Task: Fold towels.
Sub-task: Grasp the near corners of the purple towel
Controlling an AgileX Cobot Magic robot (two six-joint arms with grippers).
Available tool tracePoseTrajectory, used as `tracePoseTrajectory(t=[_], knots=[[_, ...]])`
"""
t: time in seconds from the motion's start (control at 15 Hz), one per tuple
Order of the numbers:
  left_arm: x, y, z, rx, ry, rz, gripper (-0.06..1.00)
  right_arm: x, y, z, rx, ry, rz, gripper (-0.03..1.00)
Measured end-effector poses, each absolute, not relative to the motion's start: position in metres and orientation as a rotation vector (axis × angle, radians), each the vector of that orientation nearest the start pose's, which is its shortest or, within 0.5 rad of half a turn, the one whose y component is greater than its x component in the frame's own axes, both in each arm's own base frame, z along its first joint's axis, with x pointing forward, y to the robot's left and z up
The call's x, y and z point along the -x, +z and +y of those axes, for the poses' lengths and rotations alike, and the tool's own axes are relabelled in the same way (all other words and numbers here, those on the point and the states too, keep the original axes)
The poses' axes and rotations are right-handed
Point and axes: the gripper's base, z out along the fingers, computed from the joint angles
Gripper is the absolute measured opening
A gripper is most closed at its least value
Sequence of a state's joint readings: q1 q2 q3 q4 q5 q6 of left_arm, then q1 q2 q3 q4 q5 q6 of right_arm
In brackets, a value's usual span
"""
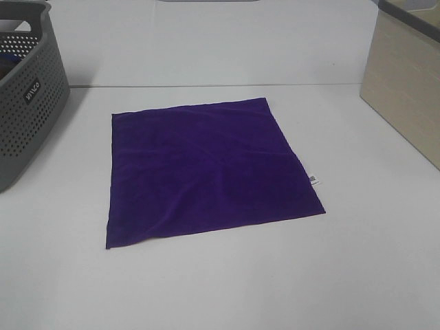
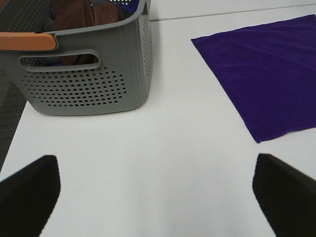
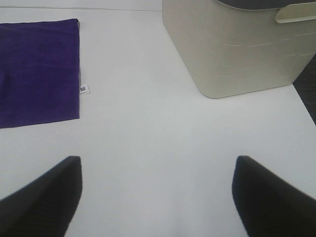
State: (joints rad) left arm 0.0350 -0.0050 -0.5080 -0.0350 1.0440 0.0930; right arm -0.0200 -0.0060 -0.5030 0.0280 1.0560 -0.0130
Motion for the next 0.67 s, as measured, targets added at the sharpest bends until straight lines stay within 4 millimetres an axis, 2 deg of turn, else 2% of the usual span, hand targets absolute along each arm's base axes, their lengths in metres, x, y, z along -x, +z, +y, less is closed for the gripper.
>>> tracePoseTrajectory(t=[0.67], knots=[[0.0059,0.2809,-0.0030,-0.061,0.040,2.013,0.99,0.0059,0.2785,0.0023,-0.006,0.013,2.030,0.81]])
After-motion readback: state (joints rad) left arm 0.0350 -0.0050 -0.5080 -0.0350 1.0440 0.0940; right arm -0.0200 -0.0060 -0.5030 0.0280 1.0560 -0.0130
